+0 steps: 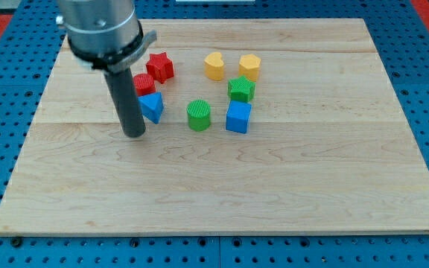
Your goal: Place red star red circle and blue triangle in a vertical line
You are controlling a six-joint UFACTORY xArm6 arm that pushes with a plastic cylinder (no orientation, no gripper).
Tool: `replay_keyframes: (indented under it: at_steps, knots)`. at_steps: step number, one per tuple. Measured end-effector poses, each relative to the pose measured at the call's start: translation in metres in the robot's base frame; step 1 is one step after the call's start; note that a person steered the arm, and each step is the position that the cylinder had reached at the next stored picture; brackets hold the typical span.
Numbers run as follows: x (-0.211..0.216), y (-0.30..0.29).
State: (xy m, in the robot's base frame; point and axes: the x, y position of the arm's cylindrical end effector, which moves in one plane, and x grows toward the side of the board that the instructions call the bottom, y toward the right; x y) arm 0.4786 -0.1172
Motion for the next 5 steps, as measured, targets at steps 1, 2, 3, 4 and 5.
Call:
replay_keyframes:
  at_steps: [1,2,3,4,5]
  knots:
    - [0.026,0.055]
    - [0.028,0.089]
    - [0.029,0.175]
    - [0.029,0.255]
    - [0.028,0.313]
